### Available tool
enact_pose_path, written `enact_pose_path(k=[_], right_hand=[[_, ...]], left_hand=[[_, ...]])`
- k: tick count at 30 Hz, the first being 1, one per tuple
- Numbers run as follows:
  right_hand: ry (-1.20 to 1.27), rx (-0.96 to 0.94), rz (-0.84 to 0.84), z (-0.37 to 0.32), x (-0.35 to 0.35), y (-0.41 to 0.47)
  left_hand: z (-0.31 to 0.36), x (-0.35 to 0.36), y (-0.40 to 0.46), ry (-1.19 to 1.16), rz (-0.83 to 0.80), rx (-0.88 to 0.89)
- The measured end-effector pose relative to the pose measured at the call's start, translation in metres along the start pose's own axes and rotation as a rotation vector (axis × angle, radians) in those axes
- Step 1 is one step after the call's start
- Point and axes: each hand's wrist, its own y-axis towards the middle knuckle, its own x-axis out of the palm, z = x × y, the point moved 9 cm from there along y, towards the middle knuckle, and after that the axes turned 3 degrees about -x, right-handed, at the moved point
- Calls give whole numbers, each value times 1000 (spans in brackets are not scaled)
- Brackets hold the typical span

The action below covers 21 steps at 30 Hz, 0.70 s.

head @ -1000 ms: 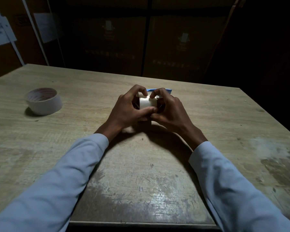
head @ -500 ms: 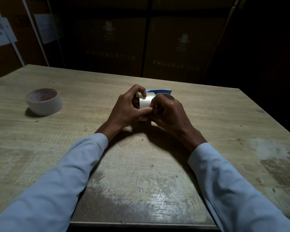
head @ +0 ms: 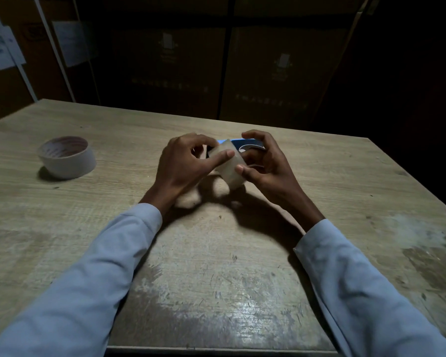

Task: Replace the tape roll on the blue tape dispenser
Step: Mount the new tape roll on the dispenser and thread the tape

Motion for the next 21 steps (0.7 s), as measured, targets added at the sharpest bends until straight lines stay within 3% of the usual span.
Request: enact_pose_path(k=[7, 12, 21], right_hand=[[68, 17, -12, 0, -4, -2], [68, 14, 46, 2, -4, -1], [18, -16, 76, -2, -7, -2]], left_hand=[[3, 14, -3, -319, -80, 0], [10, 9, -9, -229, 34, 38], [33, 7, -17, -90, 72, 208]])
